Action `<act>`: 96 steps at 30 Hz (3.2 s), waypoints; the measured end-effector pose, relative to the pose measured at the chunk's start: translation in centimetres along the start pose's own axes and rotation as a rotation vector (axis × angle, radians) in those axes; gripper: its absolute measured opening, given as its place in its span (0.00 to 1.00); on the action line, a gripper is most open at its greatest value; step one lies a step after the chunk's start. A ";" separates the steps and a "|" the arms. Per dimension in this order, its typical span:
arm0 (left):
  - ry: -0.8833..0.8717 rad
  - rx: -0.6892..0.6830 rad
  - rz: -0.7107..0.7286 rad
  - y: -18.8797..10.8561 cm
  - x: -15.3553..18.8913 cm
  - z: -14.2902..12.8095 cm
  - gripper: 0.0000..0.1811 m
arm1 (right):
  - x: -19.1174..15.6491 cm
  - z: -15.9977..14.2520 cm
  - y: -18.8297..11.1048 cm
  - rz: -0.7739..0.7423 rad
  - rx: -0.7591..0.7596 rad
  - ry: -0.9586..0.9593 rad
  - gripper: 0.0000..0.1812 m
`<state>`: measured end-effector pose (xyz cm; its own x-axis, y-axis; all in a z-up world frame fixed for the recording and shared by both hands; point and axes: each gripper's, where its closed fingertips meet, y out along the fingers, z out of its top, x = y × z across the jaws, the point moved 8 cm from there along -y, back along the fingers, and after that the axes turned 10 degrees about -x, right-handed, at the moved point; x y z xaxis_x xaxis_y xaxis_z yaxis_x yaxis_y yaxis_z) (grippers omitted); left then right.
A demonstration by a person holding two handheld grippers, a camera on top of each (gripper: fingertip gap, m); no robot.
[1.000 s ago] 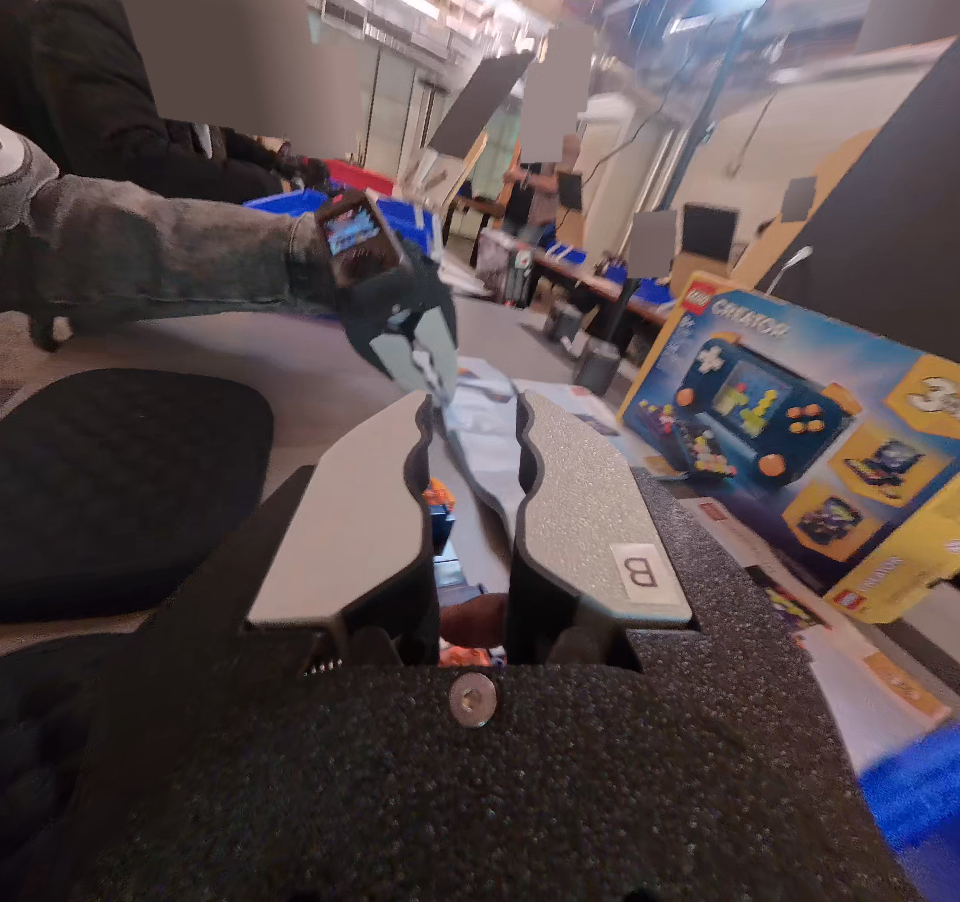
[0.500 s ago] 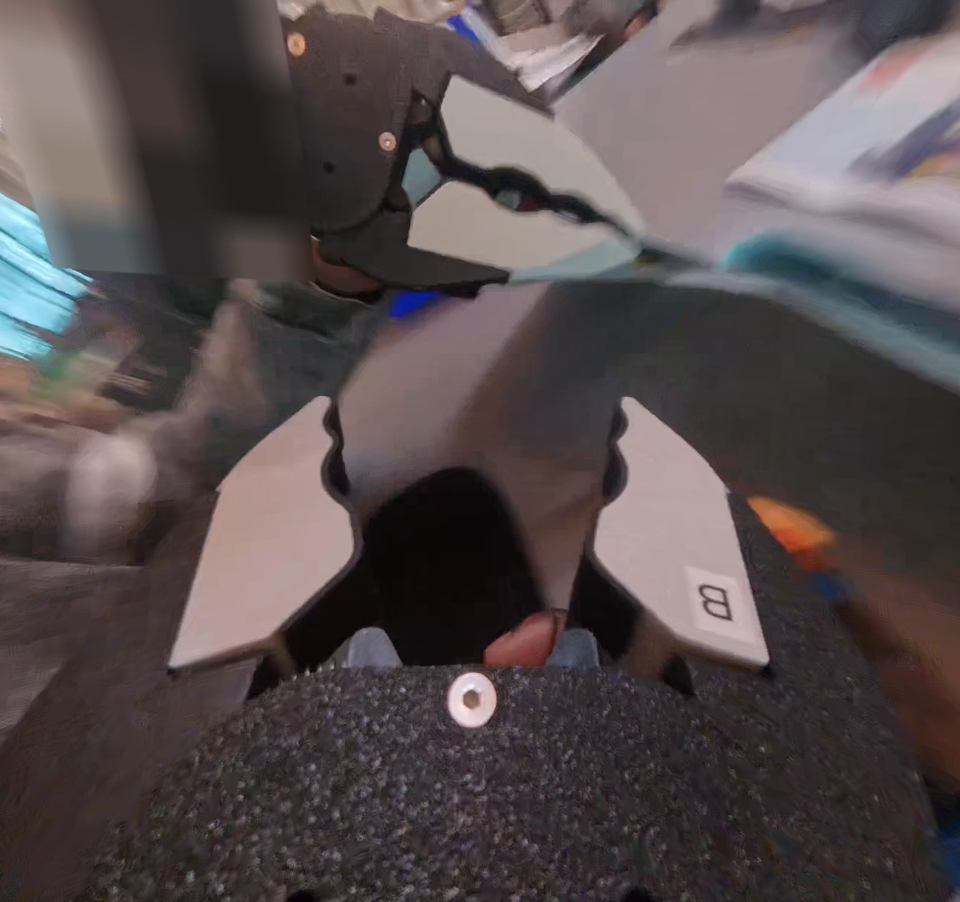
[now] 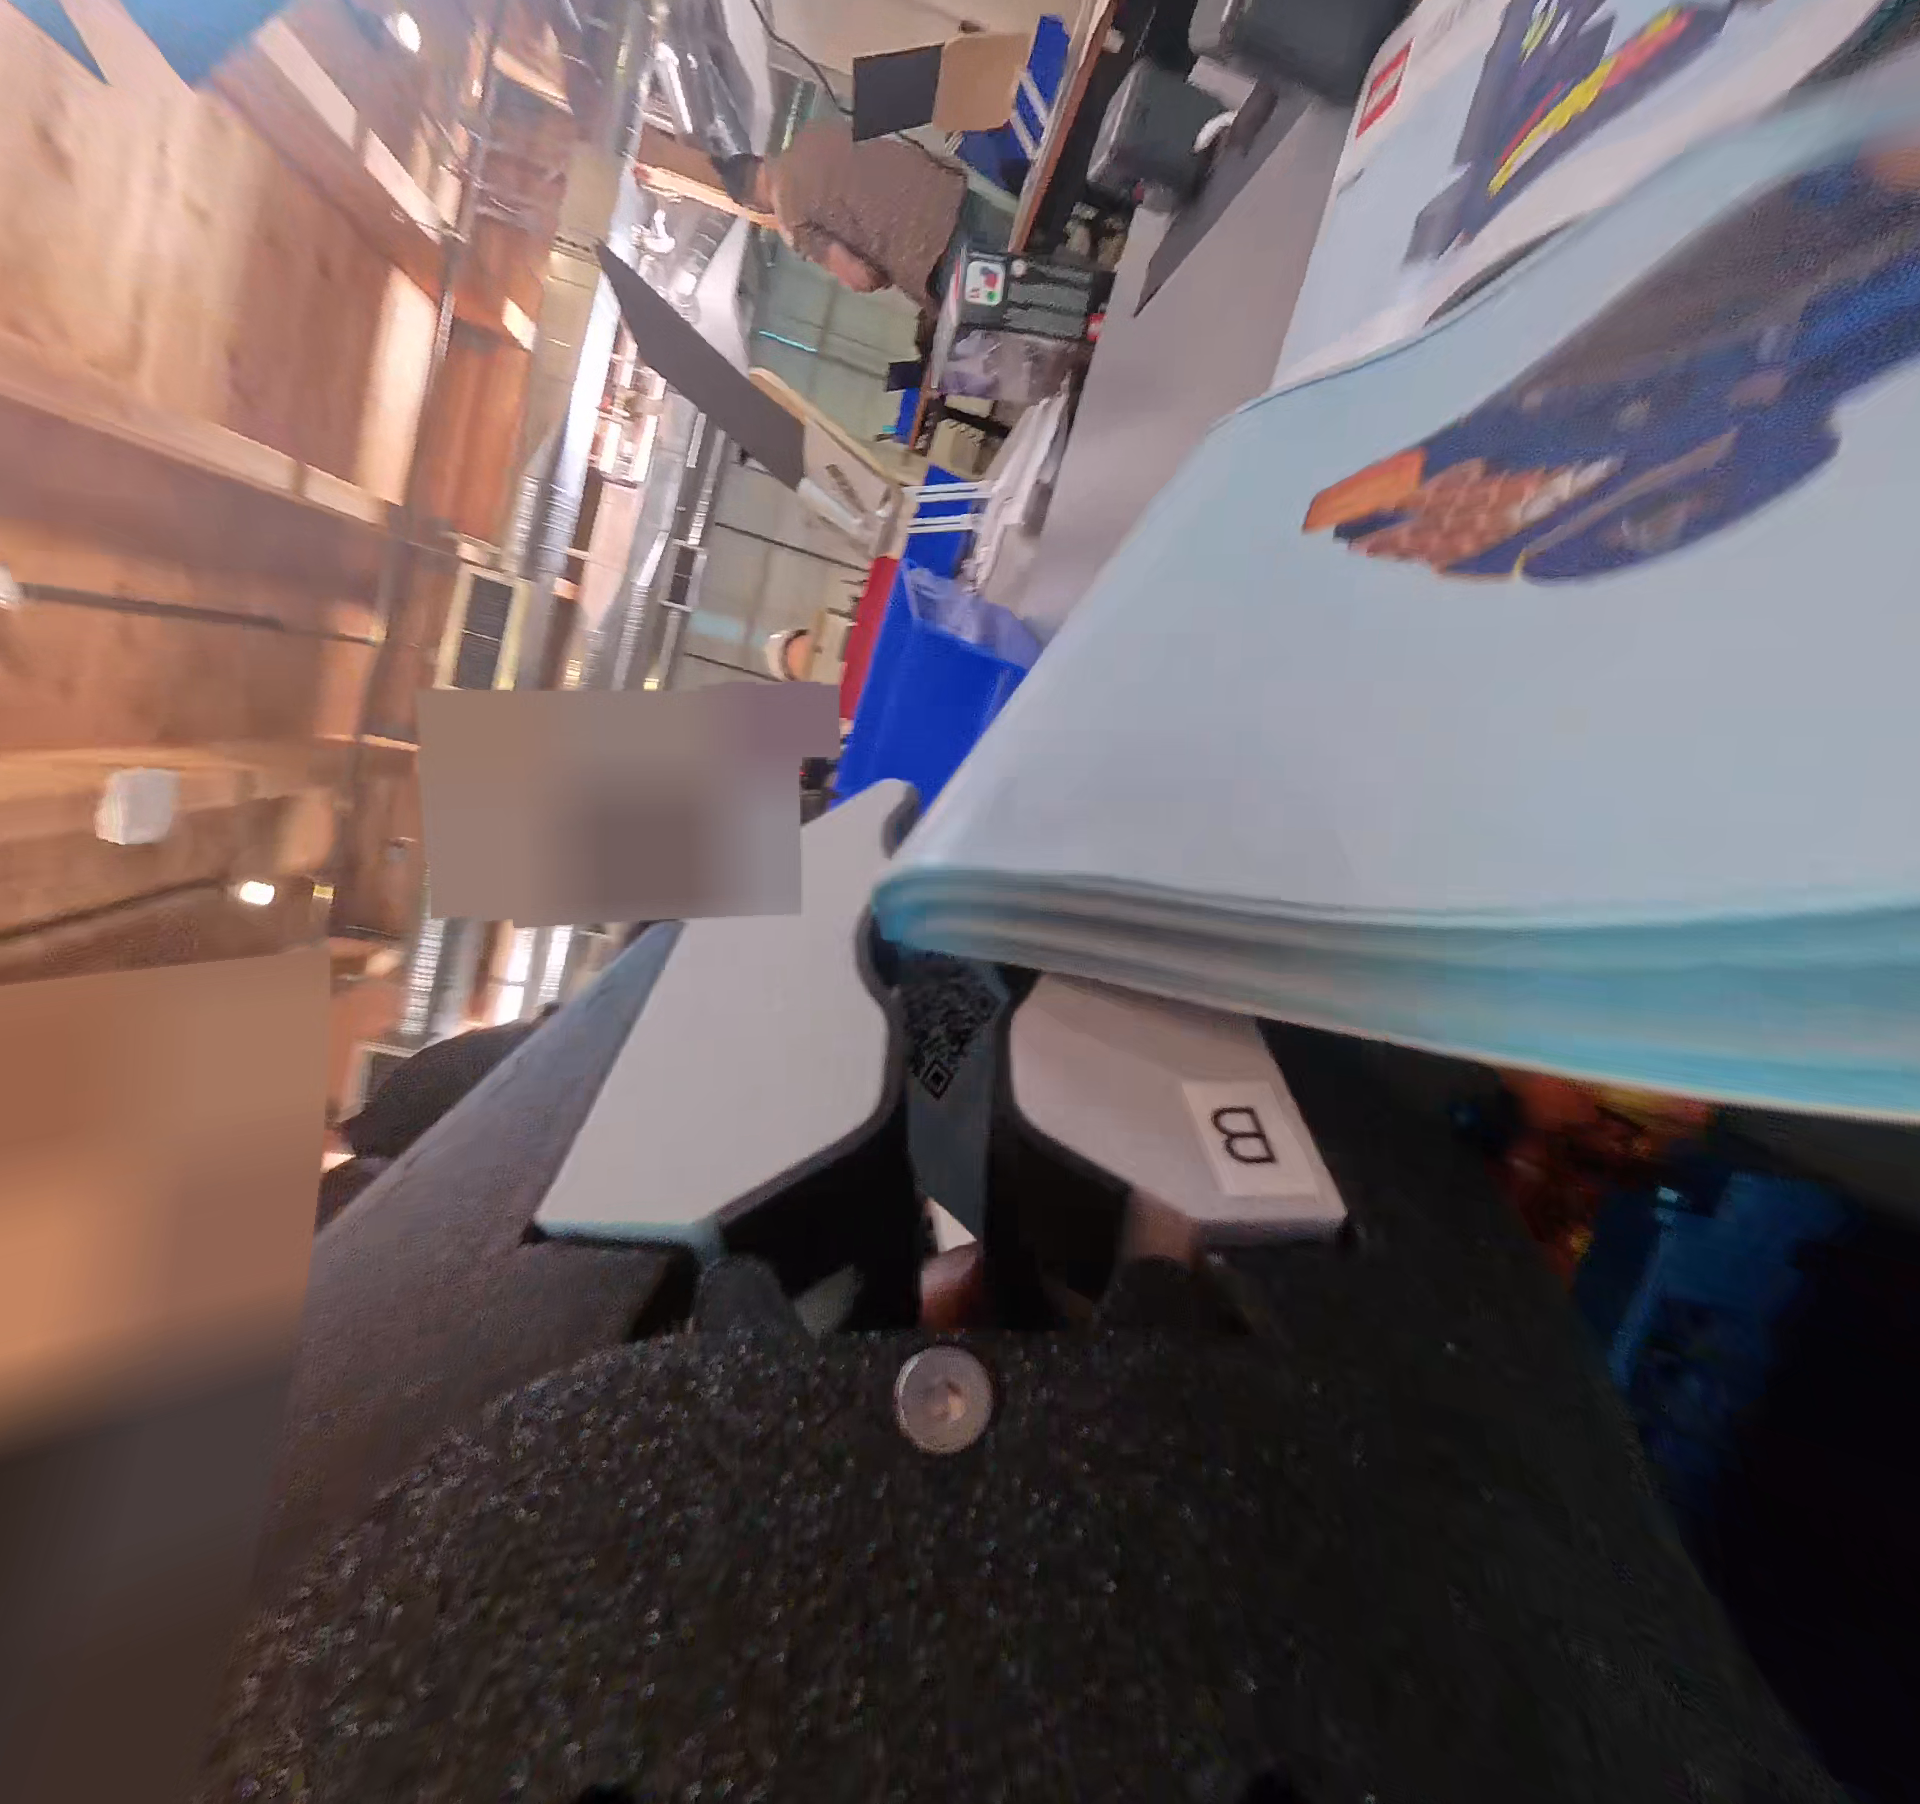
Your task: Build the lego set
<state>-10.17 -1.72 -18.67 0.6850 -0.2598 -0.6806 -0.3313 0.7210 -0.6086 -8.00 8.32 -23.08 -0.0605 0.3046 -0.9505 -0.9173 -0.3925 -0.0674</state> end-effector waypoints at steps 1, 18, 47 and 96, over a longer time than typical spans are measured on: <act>0.033 0.002 0.035 -0.2 0.8 0.5 0.02 | -0.1 -0.2 -0.4 -0.024 0.006 -0.059 0.01; -0.495 0.887 -0.199 -7.5 0.7 -2.3 0.09 | -15.5 10.5 -1.2 -0.327 -1.166 -1.367 0.00; -0.383 -0.075 -0.256 10.5 -3.6 -13.1 0.04 | 5.2 12.5 14.2 -0.693 -1.946 -0.984 0.21; -0.152 0.118 -0.308 11.8 0.8 -5.0 0.03 | 6.7 4.6 -9.4 -1.078 -0.507 -0.770 0.28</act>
<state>-16.79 3.36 -28.39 0.8328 -0.3837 -0.3990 -0.0235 0.6956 -0.7180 -1.66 18.05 -27.37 0.2202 0.9751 0.0247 -0.4225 0.1181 -0.8986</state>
